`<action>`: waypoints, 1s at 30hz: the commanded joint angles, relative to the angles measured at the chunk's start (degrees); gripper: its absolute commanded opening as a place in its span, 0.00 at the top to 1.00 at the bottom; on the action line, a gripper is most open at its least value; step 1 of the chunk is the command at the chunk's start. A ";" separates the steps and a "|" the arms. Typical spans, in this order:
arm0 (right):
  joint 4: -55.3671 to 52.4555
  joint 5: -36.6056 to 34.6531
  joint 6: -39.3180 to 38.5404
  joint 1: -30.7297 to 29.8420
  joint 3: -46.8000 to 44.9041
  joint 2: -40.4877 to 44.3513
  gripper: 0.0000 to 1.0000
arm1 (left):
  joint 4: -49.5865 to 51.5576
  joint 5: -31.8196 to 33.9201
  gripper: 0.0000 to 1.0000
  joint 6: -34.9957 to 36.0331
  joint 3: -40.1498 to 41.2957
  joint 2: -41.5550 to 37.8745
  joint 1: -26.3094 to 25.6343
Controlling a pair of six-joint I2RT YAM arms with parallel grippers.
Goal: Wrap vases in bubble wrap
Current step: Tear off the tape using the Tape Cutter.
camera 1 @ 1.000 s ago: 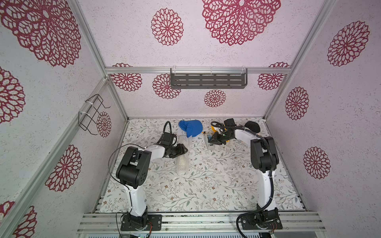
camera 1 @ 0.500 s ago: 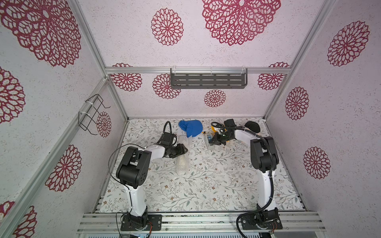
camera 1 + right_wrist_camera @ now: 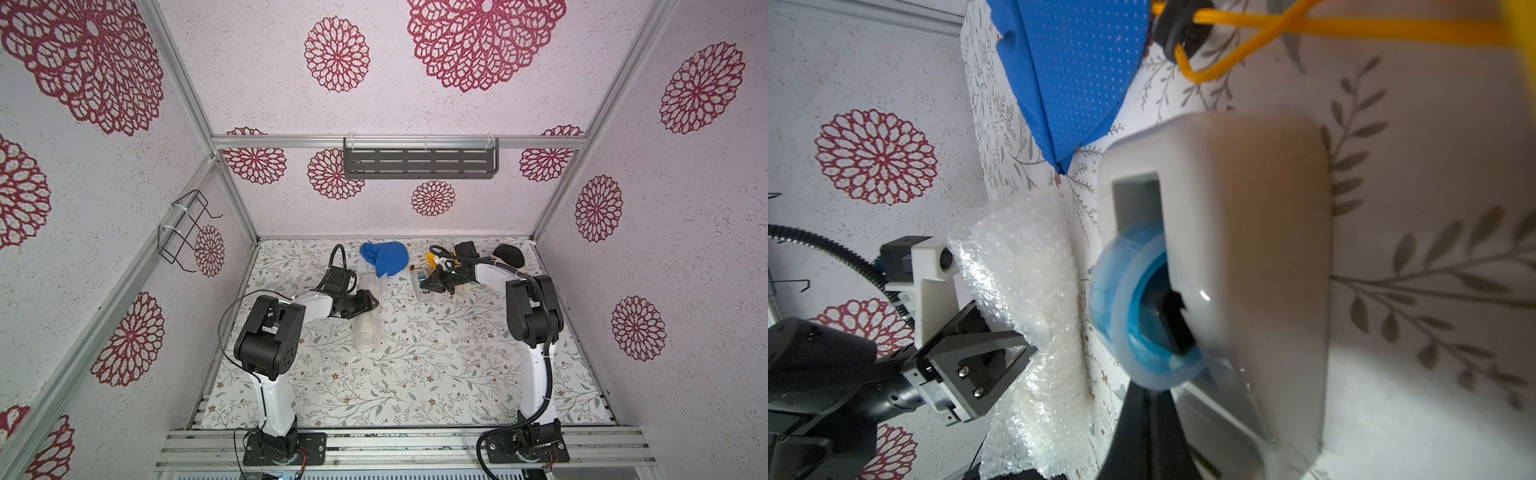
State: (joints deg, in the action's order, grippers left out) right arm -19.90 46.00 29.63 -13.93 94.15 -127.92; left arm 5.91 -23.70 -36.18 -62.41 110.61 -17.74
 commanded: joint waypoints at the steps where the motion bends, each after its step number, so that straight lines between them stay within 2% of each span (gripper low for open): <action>1: 4.49 2.29 1.24 0.66 0.10 3.53 1.00 | 0.67 -0.74 0.91 1.25 -1.22 0.79 -0.28; 17: 3.69 1.11 -0.03 1.89 -6.23 8.16 1.00 | 0.77 -0.80 0.91 1.22 -1.32 0.99 -0.29; 24: 6.46 2.55 1.47 1.99 -7.05 8.35 1.00 | 0.76 -0.82 0.91 1.26 -1.48 1.10 -0.31; 30: 11.60 4.63 5.82 1.98 -6.96 7.77 1.00 | 0.94 -0.80 0.92 1.38 -1.48 1.08 -0.28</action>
State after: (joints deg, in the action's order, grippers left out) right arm -11.53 47.05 32.42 -12.75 86.65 -123.72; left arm 6.31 -23.70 -36.03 -62.63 110.67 -17.74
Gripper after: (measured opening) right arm 0.042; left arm 0.636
